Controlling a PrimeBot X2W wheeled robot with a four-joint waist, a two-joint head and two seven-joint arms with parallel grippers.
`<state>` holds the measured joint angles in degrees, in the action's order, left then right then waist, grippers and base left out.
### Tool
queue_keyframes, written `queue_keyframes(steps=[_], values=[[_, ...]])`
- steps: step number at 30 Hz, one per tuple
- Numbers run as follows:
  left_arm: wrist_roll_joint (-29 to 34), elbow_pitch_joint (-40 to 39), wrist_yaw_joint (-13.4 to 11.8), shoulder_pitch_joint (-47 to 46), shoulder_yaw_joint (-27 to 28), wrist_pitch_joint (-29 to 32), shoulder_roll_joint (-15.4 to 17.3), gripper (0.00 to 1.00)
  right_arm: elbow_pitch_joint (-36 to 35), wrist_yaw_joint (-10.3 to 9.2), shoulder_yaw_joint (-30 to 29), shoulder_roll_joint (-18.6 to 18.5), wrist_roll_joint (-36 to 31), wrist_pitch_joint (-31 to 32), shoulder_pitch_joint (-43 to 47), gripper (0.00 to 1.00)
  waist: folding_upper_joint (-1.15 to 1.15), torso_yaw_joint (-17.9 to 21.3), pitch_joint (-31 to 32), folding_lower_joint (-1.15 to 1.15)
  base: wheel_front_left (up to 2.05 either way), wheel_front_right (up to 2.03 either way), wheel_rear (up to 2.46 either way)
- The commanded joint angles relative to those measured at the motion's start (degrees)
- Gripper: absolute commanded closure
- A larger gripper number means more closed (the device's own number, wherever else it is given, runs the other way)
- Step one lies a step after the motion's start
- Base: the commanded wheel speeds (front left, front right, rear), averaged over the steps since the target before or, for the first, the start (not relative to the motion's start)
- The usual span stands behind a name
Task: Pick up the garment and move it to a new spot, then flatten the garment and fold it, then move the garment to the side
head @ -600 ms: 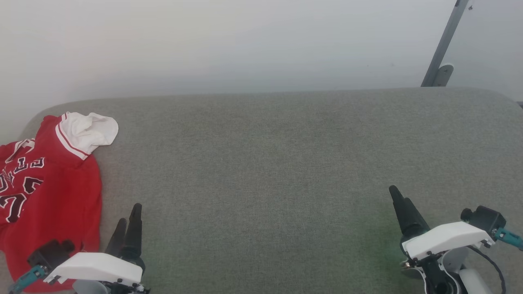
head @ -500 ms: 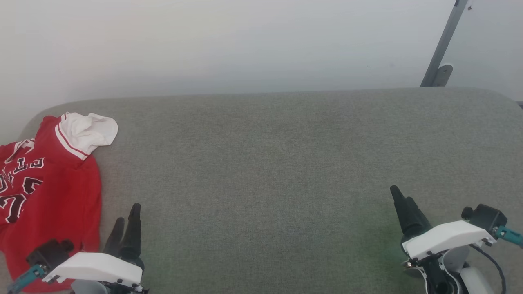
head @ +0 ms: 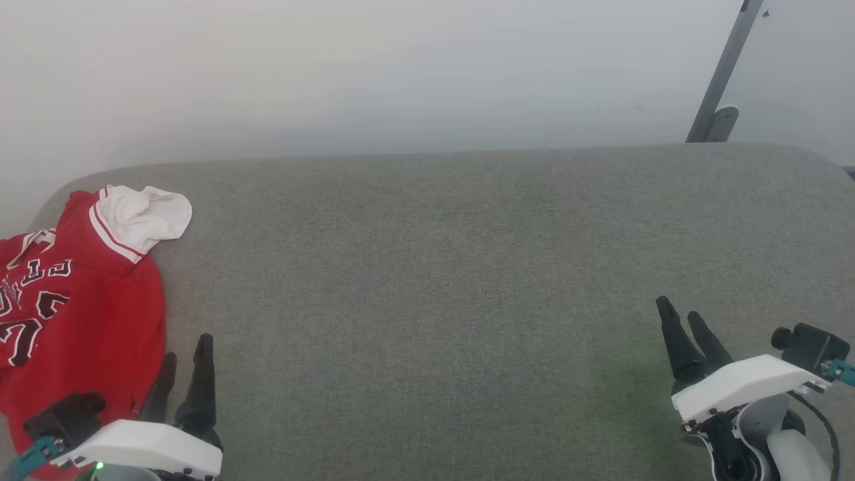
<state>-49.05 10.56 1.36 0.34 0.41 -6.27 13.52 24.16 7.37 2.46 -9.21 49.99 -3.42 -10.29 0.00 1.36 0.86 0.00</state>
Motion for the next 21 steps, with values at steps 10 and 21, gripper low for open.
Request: queue_keyframes(steps=[10, 21], values=[[6.9, -1.8, 0.5, 1.2, 0.4, -2.1, 1.4, 0.0, -1.5, 0.16, -0.4, -1.1, -7.0, -0.8, -0.7, 0.0, 0.0, 0.2, 0.1, 0.0, 0.0, 0.0, 0.0], [12.4, -2.8, 0.9, 2.0, 0.7, -3.7, 2.4, 0.0, -2.2, 0.17, -0.2, -1.5, -13.2, -1.5, -0.8, 0.0, 0.0, 0.5, 0.1, 0.0, 0.0, 0.0, 0.0]])
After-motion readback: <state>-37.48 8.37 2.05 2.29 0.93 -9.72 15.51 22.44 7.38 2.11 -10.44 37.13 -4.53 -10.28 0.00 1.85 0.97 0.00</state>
